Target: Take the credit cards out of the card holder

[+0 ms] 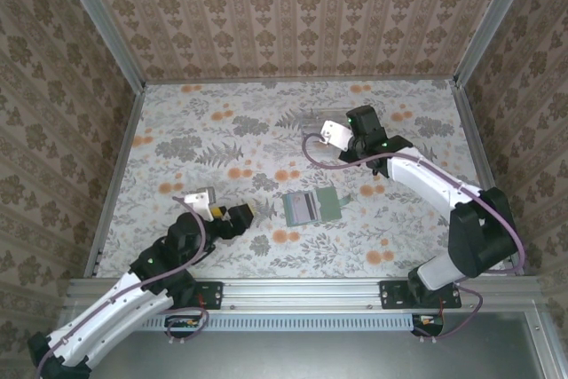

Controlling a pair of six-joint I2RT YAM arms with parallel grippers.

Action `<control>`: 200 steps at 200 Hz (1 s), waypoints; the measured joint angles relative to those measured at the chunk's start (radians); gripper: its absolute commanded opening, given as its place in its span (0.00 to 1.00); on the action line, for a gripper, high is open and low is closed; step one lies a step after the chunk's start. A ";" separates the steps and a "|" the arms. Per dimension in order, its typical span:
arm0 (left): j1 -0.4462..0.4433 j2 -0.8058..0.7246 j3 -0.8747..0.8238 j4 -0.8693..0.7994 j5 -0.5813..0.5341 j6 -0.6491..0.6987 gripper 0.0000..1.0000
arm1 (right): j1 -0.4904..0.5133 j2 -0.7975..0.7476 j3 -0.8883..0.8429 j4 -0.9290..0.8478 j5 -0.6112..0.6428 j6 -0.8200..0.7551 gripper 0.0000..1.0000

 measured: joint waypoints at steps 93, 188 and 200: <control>0.000 -0.064 0.000 -0.047 -0.008 0.000 1.00 | -0.075 0.080 0.032 0.045 -0.065 -0.261 0.00; 0.001 -0.020 0.000 -0.046 -0.030 0.000 1.00 | -0.106 0.226 0.133 0.069 -0.089 -0.308 0.00; 0.001 -0.017 0.000 -0.046 -0.031 0.000 1.00 | -0.107 0.235 0.137 0.068 -0.089 -0.310 0.00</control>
